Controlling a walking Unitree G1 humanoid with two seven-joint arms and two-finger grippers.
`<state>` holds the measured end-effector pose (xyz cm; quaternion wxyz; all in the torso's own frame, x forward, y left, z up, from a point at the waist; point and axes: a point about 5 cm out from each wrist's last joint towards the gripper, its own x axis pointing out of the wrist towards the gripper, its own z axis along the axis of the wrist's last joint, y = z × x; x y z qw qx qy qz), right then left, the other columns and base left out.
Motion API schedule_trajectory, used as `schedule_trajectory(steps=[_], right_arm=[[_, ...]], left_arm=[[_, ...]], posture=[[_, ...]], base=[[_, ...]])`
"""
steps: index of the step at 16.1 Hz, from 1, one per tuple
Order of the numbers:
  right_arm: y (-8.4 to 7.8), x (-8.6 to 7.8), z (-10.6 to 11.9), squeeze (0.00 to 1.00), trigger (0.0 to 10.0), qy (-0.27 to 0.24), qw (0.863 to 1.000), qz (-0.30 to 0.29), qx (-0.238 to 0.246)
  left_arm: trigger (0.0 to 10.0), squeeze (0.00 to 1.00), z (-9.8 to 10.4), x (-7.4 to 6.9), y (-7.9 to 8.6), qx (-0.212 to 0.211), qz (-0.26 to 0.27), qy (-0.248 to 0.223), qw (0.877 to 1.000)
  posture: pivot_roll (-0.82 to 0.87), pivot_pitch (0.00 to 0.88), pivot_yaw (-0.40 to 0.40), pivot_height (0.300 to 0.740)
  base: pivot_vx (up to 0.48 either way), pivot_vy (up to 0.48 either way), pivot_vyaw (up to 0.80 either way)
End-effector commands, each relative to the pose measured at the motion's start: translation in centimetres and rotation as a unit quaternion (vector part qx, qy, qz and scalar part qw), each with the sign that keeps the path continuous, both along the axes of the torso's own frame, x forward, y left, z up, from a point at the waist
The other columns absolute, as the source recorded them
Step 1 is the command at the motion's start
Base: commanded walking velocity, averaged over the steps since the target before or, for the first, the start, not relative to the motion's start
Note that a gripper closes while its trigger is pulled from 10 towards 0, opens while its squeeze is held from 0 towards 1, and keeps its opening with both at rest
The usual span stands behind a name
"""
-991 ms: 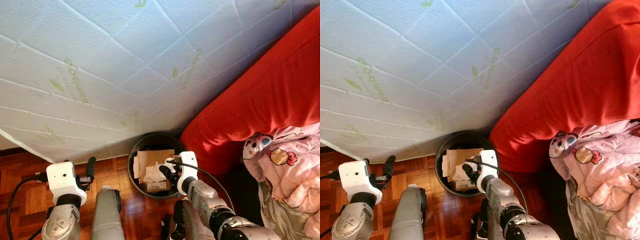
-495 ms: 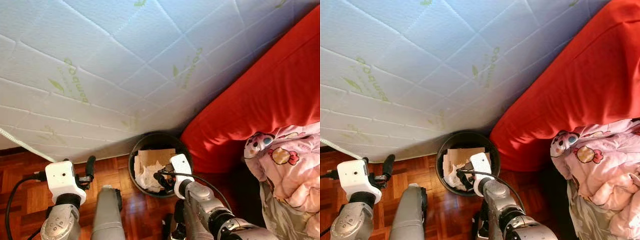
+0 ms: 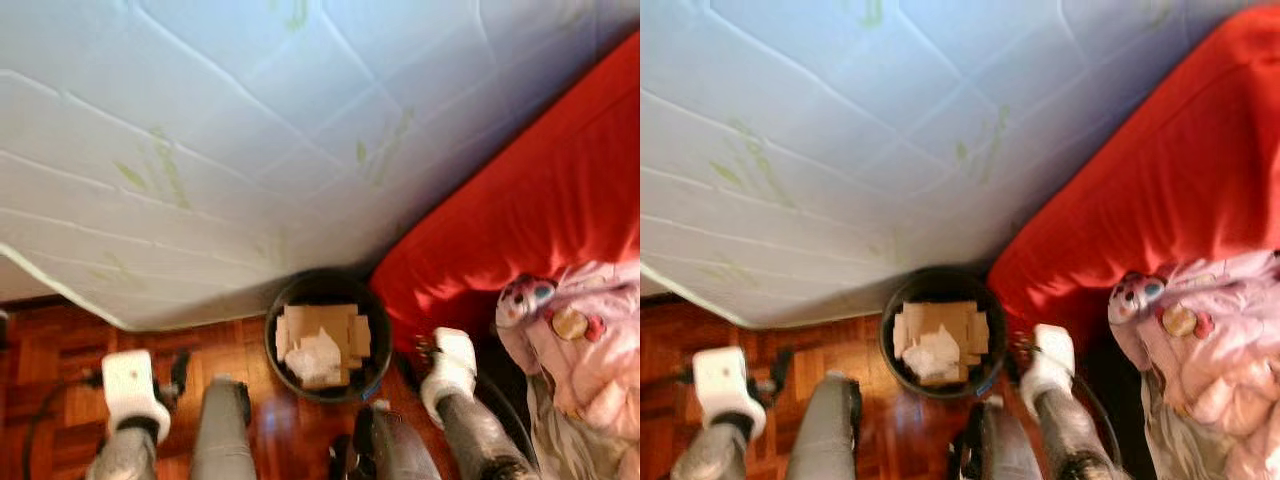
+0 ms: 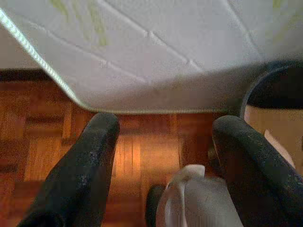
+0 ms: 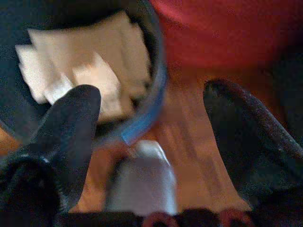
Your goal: Clean up the room
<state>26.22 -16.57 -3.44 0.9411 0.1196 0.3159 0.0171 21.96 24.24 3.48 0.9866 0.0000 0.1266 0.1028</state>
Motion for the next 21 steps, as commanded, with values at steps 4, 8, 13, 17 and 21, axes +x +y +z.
schedule_trajectory(steps=[4, 8, 13, 17, 21], right_arm=[[-1.9, -5.3, -3.3, 0.0, 10.0, 0.065, 0.997, -0.041, -0.001], [-1.3, -7.3, -4.5, 0.0, 10.0, 0.099, 0.99, -0.099, 0.027], [-2.6, -7.9, -4.8, 0.0, 10.0, 0.113, 0.983, -0.146, 0.023], [-4.4, -9.6, -5.3, 0.0, 10.0, 0.135, 0.978, -0.159, 0.003], [-4.9, -11.1, -5.8, 0.0, 10.0, 0.152, 0.971, -0.182, 0.003]], left_arm=[[10.0, 0.0, -4.8, -1.6, 0.6, -0.001, 0.006, 0.093, 0.996], [10.0, 0.0, -9.1, -3.8, 0.2, -0.007, 0.004, 0.209, 0.978], [10.0, 0.0, -10.1, -3.3, -0.5, -0.015, -0.012, 0.257, 0.966], [10.0, 0.0, -9.9, -1.6, -2.6, -0.027, -0.035, 0.252, 0.967], [10.0, 0.0, -10.6, -2.0, -4.1, -0.027, -0.056, 0.277, 0.959]], posture=[[0.27, 0.004, -0.116, 0.74], [0.22, 0.0, -0.084, 0.74], [0.15, 0.0, -0.02, 0.74], [0.07, 0.0, -0.012, 0.74], [0.03, 0.0, -0.004, 0.74]], base=[[0.0, 0.0, 0.0], [0.0, 0.0, 0.0], [0.0, 0.0, 0.0], [0.0, 0.0, 0.0], [0.0, 0.0, 0.0]])
